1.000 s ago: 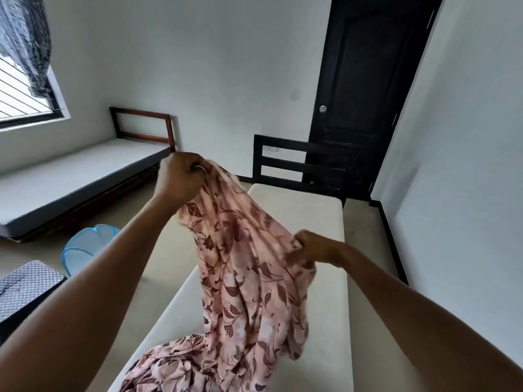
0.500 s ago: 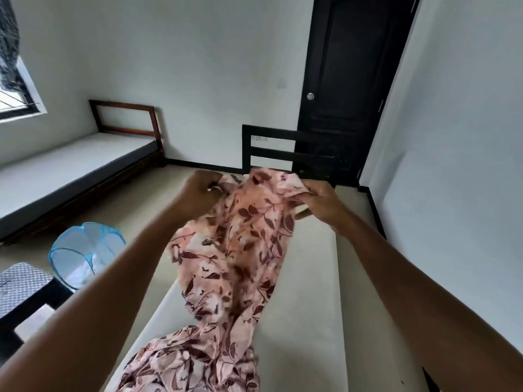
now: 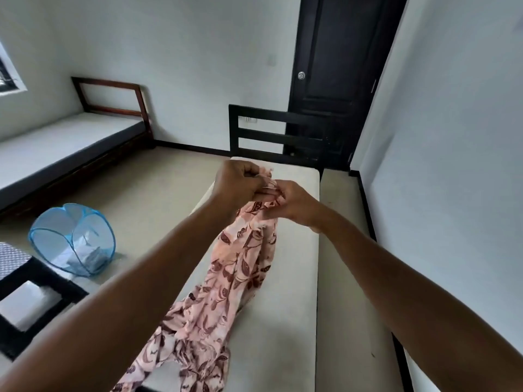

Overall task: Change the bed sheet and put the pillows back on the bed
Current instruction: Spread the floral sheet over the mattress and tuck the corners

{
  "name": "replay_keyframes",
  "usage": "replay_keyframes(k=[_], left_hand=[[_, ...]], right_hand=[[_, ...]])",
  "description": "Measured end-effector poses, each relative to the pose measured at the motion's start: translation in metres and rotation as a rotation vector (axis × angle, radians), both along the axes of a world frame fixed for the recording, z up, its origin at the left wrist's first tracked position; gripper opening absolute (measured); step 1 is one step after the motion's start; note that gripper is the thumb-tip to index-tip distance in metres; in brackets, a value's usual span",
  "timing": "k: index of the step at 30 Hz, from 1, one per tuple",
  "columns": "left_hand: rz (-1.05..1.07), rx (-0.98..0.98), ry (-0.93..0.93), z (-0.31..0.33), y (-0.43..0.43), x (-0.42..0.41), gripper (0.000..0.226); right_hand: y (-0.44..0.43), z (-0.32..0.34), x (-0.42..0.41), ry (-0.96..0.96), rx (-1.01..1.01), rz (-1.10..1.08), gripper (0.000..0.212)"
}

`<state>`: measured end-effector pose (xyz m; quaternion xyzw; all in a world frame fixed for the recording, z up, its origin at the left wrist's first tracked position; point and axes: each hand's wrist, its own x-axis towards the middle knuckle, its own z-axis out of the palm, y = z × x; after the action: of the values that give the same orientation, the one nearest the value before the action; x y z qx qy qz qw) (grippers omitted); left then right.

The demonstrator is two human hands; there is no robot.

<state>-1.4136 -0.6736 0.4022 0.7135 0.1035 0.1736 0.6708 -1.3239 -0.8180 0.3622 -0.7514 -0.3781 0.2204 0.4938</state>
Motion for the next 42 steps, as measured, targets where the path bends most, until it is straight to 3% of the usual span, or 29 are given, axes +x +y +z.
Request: replay_keyframes(k=[2, 3, 5, 8, 10, 12, 16, 20, 23, 25, 27, 29, 31, 35, 37, 39, 42], left_hand=[[-0.123, 0.004, -0.014, 0.005, -0.024, 0.007, 0.014], [-0.190, 0.020, -0.038, 0.007, -0.030, 0.008, 0.022], [-0.167, 0.038, -0.139, 0.011, -0.042, 0.016, 0.030], [0.047, 0.064, -0.259, -0.004, -0.044, 0.029, 0.049], [-0.034, 0.114, -0.116, -0.027, -0.050, 0.035, 0.073], [-0.163, 0.110, 0.083, -0.052, -0.072, 0.036, 0.082], [-0.336, -0.012, 0.237, -0.099, -0.120, 0.061, 0.069], [-0.347, 0.306, 0.572, -0.165, -0.124, 0.096, 0.057], [-0.195, 0.353, 0.706, -0.216, -0.124, 0.105, 0.042], [0.042, 0.271, 0.643, -0.225, -0.127, 0.121, 0.017], [0.207, 0.298, 0.564, -0.216, -0.132, 0.144, 0.018], [0.242, 0.356, 0.537, -0.206, -0.134, 0.173, 0.024], [0.234, 0.395, 0.516, -0.198, -0.140, 0.208, 0.028], [0.210, 0.455, 0.473, -0.187, -0.145, 0.288, 0.028], [0.208, 0.439, 0.449, -0.185, -0.136, 0.332, 0.032], [0.198, 0.339, 0.440, -0.183, -0.122, 0.367, 0.037], [0.053, 0.220, 0.471, -0.180, -0.091, 0.409, 0.048]], right_hand=[[-0.013, -0.002, 0.013, -0.110, 0.049, -0.167, 0.019], [-0.019, -0.003, 0.022, -0.106, 0.091, -0.213, 0.021], [-0.039, -0.002, 0.043, -0.003, 0.169, -0.247, 0.034], [-0.071, 0.005, 0.066, 0.283, 0.218, -0.203, 0.047], [-0.086, 0.013, 0.074, 0.461, 0.293, -0.217, 0.034], [-0.091, 0.026, 0.087, 0.602, 0.364, -0.192, 0.033], [-0.095, 0.055, 0.117, 0.756, 0.544, -0.141, 0.028], [-0.123, 0.074, 0.170, 0.813, 0.758, -0.184, 0.042], [-0.160, 0.068, 0.221, 0.575, 0.628, -0.237, 0.034], [-0.182, 0.044, 0.251, 0.324, 0.309, -0.152, 0.033], [-0.198, 0.011, 0.275, 0.016, -0.076, -0.073, 0.053], [-0.203, -0.024, 0.288, -0.231, -0.405, -0.028, 0.051], [-0.197, -0.060, 0.303, -0.278, -0.566, 0.061, 0.071], [-0.157, -0.121, 0.336, -0.255, -0.590, 0.267, 0.109], [-0.131, -0.133, 0.359, -0.280, -0.585, 0.257, 0.096], [-0.110, -0.132, 0.393, -0.359, -0.556, 0.191, 0.059], [-0.083, -0.102, 0.457, -0.476, -0.529, 0.110, 0.024]])
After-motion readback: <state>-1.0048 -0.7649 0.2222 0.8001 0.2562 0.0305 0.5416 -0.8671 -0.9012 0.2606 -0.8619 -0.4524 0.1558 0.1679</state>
